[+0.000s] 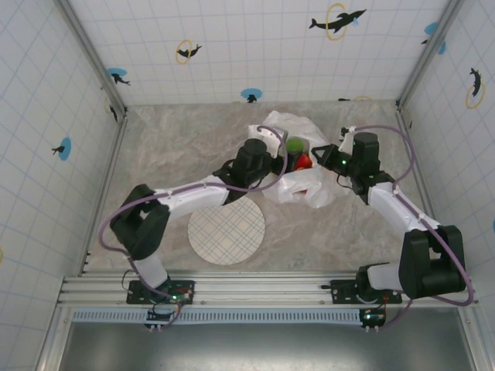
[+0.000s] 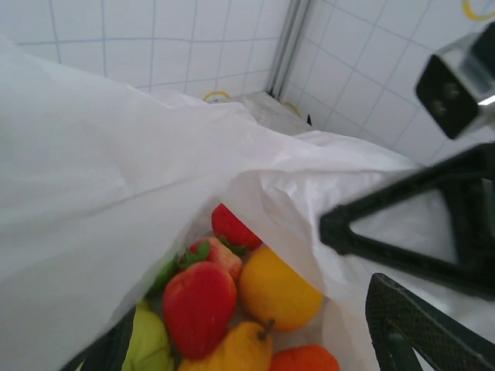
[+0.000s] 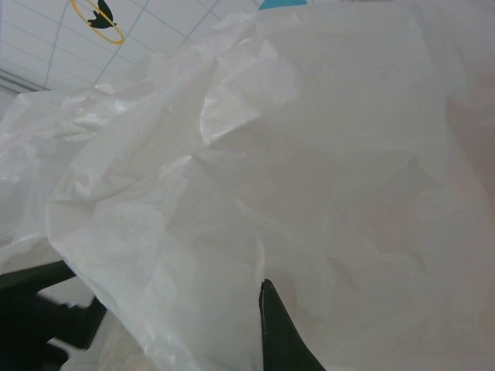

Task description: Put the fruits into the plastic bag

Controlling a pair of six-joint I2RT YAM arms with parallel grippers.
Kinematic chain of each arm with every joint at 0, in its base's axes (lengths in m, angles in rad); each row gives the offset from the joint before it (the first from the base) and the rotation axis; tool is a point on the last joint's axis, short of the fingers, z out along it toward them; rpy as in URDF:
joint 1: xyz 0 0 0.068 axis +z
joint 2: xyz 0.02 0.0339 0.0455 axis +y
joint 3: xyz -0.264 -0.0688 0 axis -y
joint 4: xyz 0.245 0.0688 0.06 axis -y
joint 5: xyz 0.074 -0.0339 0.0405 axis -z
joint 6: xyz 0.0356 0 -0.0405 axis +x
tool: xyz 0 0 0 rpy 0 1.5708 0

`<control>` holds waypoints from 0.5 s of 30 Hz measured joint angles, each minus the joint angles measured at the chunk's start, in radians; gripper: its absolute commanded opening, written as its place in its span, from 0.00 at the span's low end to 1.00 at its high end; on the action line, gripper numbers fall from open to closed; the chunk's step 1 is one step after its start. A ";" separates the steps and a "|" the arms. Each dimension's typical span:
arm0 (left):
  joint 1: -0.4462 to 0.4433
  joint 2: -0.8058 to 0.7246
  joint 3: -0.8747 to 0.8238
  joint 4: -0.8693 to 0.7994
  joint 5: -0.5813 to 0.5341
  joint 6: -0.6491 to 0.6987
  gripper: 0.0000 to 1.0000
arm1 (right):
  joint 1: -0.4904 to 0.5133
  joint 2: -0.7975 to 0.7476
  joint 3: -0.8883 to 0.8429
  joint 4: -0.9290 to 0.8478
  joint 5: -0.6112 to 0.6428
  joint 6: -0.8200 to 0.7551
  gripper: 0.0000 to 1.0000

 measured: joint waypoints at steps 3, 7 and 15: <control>0.006 -0.097 -0.071 -0.033 0.043 -0.001 0.78 | -0.001 0.000 0.000 0.000 0.001 -0.006 0.00; 0.015 -0.197 -0.145 -0.075 0.090 -0.001 0.78 | -0.001 0.000 0.000 0.000 0.002 -0.011 0.00; 0.056 -0.376 -0.306 -0.112 0.144 -0.085 0.75 | -0.006 0.000 0.000 -0.001 0.002 -0.014 0.00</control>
